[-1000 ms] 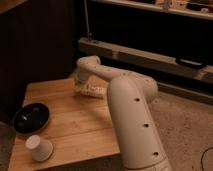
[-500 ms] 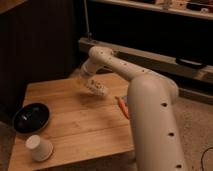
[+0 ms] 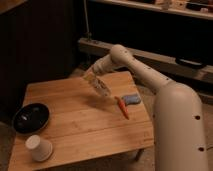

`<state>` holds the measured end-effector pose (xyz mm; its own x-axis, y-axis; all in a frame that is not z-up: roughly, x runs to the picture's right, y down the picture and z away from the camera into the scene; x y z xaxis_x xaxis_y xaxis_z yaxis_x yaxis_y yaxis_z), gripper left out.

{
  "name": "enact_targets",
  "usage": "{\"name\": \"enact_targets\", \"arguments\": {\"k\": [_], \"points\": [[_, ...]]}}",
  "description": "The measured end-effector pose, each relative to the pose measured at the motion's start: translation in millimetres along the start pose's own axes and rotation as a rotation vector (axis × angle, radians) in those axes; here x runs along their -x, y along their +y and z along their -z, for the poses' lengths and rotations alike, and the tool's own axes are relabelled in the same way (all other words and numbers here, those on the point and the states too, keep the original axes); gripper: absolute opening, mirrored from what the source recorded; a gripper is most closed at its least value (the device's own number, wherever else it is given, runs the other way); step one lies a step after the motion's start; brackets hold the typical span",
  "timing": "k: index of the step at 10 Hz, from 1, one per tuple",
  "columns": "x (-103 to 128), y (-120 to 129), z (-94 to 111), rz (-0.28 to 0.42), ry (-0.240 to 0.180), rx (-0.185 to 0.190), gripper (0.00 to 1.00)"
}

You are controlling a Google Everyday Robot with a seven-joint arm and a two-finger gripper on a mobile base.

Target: Stand the bottle upright

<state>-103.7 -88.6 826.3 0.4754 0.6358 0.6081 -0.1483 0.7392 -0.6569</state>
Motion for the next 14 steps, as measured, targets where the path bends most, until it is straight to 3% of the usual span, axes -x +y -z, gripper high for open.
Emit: {"name": "enact_targets", "arguments": {"k": [1,4,5,6,9,10,13,14], "points": [[1,2,5,0.024,-0.082,0.027,0.13],[3,10,7,0.081,-0.255,0.106,0.13],[4,11,11,0.102,-0.309,0.123,0.13],[6,14,11,0.122,-0.335,0.145,0.13],[7,19,14,0.157,-0.370,0.173,0.14],[8,21,12,0.163,-0.370,0.184,0.20],[-2,21,7,0.140,-0.345,0.197,0.52],[-6,21,1,0.123,-0.328,0.206,0.68]]}}
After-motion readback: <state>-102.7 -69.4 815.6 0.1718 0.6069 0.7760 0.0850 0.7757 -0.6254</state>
